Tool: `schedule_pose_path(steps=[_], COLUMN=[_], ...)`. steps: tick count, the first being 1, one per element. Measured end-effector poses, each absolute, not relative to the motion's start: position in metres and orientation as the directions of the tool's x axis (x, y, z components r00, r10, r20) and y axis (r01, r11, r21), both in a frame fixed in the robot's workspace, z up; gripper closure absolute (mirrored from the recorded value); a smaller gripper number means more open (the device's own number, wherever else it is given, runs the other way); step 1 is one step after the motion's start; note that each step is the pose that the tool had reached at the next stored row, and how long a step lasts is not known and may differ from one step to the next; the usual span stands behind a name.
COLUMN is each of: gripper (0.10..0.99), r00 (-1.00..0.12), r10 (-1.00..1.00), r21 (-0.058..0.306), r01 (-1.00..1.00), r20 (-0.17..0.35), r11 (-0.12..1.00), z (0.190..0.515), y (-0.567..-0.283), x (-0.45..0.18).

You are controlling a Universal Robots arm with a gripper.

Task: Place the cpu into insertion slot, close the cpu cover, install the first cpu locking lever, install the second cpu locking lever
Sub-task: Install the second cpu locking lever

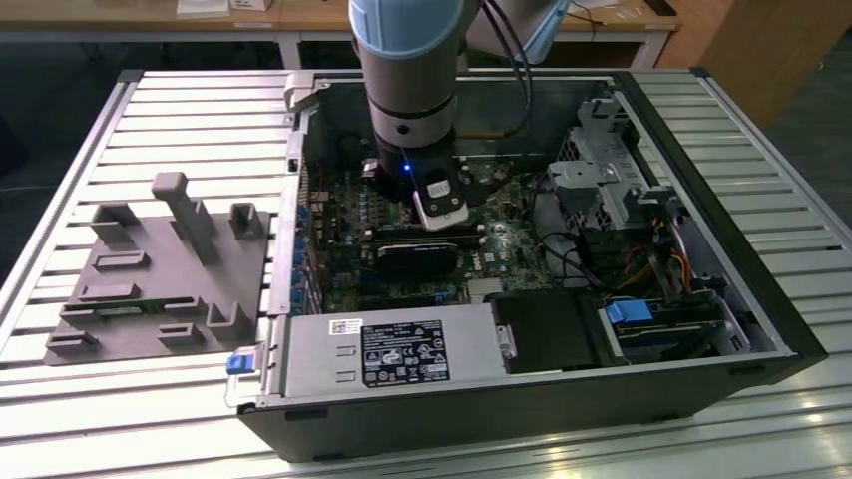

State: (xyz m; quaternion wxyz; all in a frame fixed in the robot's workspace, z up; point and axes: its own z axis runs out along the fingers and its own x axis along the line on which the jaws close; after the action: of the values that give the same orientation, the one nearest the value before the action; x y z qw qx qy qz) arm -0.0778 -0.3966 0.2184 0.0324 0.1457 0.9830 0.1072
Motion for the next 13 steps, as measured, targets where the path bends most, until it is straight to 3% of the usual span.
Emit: schedule_pose_path(steps=[13], gripper=[0.984], r00=[-0.961], r10=[0.276], r21=[0.281], r01=[0.261], r20=[-0.014], r11=[0.924], z=[0.2094], y=[-0.4061], x=[-0.0866])
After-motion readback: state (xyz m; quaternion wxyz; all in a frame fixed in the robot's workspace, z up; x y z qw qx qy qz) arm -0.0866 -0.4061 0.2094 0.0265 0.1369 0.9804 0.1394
